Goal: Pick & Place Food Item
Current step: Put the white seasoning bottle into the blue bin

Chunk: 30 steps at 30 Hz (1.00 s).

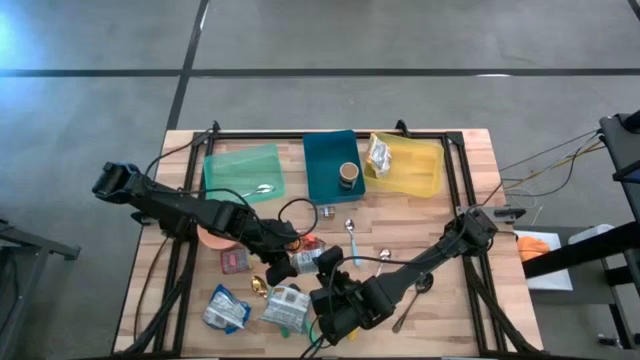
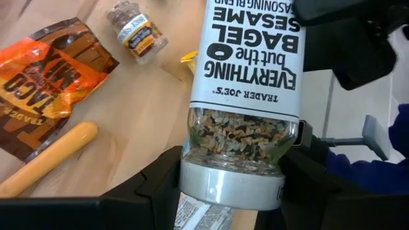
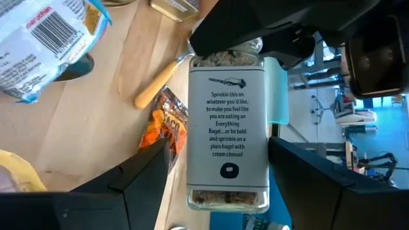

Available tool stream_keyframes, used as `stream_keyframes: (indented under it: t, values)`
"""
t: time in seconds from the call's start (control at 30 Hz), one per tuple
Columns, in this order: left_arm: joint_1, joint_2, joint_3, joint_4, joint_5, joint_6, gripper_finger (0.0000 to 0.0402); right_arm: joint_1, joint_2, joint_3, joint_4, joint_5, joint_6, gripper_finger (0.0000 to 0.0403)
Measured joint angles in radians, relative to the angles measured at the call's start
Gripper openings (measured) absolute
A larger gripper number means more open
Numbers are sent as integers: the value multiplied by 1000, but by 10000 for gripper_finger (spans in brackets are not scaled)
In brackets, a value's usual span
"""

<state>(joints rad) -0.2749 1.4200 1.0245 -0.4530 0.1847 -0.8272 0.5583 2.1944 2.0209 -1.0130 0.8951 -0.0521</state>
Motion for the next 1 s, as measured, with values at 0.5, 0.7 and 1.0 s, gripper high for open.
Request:
stream_keyframes:
  t: [0.5,0.7,1.0]
  values:
    - [0,0,0,10,18,23,203,-50,0,-1,-1,-62,9,261]
    - [0,0,0,9,19,28,203,-51,0,-1,0,-84,3,261]
    - [1,0,0,8,19,21,203,-51,0,0,1,-84,-7,261]
